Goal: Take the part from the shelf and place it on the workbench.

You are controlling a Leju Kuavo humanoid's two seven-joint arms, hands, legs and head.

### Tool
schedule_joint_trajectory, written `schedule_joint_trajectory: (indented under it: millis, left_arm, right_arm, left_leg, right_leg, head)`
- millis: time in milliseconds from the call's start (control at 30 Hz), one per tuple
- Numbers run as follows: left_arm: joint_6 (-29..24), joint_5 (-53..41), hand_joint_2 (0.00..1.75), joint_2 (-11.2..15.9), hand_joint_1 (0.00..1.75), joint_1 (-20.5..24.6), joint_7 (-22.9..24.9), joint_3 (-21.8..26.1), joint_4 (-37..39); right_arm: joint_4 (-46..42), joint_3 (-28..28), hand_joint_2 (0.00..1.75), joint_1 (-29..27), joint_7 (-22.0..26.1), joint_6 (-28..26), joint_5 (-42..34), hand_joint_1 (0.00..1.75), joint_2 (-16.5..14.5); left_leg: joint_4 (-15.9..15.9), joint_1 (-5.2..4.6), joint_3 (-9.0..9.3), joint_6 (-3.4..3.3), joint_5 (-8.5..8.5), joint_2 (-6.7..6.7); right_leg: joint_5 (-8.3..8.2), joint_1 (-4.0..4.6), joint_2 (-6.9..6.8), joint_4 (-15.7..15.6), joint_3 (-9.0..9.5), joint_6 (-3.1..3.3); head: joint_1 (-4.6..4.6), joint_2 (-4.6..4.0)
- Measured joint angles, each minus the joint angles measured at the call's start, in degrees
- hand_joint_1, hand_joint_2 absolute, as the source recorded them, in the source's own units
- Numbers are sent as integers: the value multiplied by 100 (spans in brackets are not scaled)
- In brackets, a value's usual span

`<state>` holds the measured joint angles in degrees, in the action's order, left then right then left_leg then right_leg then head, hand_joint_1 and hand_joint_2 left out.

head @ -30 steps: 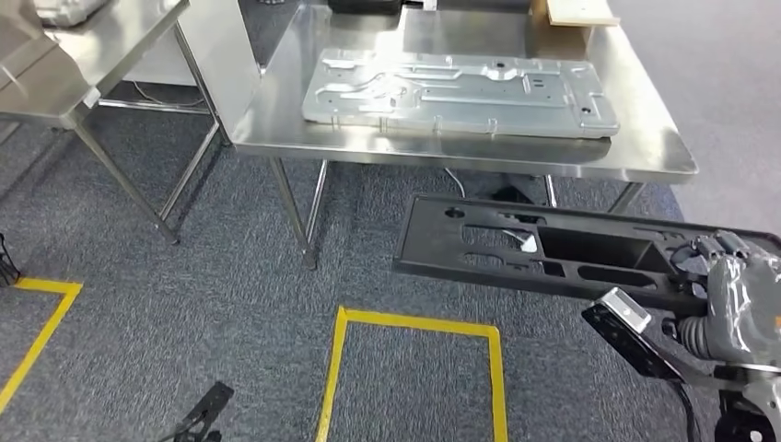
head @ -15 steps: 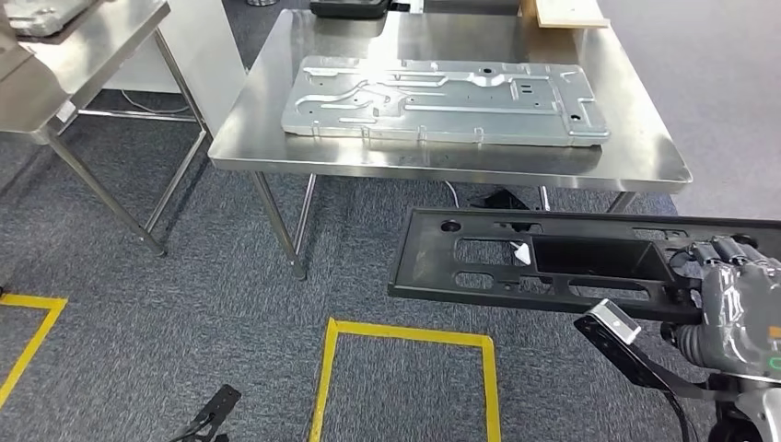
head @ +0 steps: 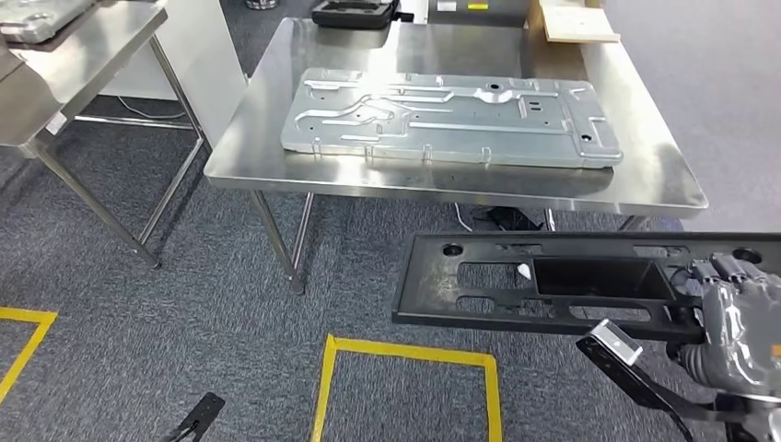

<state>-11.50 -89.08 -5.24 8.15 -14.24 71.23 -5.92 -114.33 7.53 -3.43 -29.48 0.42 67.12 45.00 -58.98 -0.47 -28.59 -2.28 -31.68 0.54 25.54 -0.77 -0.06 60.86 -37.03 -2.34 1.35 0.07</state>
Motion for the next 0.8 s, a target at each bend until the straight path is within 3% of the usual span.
schedule_joint_trajectory:
  millis: [133,200,267,333,367,433,500,600,667,800]
  left_arm:
    - [13,13,175,96,0,-2,64,1,0]
    - [17,14,175,111,0,13,67,1,0]
    - [17,13,175,110,0,4,60,1,0]
    - [17,8,175,108,0,-16,48,1,0]
    - [17,6,175,107,0,-21,42,1,0]
    - [17,4,175,108,0,-24,36,1,0]
    - [17,3,175,109,0,-29,34,2,0]
    - [16,-17,175,110,0,-32,23,3,0]
    - [13,-38,175,112,0,-7,7,3,0]
    - [11,-54,175,113,0,9,-1,3,0]
  right_arm:
    - [-88,-267,175,-252,0,17,5,175,80]
    - [-123,-411,175,-329,0,15,4,175,96]
    - [-141,-528,175,-389,0,15,3,175,111]
    - [-157,-616,175,-436,0,15,3,175,120]
    - [-167,-653,175,-450,0,15,3,175,126]
    - [-187,-714,175,-465,0,14,3,175,140]
    - [-198,-751,175,-479,0,13,3,175,151]
    - [-219,-780,175,-505,0,16,15,175,158]
    - [-226,-794,175,-503,0,19,38,175,162]
    - [-226,-812,175,-514,0,15,85,175,164]
  left_leg:
    - [-195,1,-7,114,-59,-14]
    - [-787,10,-357,159,-166,-22]
    - [-1450,12,-854,187,-399,-22]
    - [-1586,13,-1143,182,-464,-22]
    - [-1395,12,-1161,164,-318,-22]
    - [-719,-3,-1046,95,271,-23]
    - [-251,-44,-936,29,596,-15]
    - [-78,-68,-788,-41,630,-12]
    - [-3,-57,-636,-101,617,-18]
    - [22,-54,-493,-162,507,-20]
  right_leg:
    - [26,9,2,-75,127,176]
    - [70,4,3,-133,244,228]
    - [142,8,8,-160,342,255]
    - [239,16,22,-163,464,259]
    - [294,22,29,-165,543,256]
    - [405,34,38,-168,690,241]
    - [507,41,66,-169,776,189]
    - [552,29,83,-97,861,94]
    - [627,17,69,142,786,55]
    - [1055,6,55,1241,-20,-28]
  head:
    - [15,0]
    - [25,0]
    - [30,0]
    - [31,0]
    - [31,0]
    - [27,0]
    - [19,0]
    - [19,0]
    - [-3,-1]
    - [-39,0]
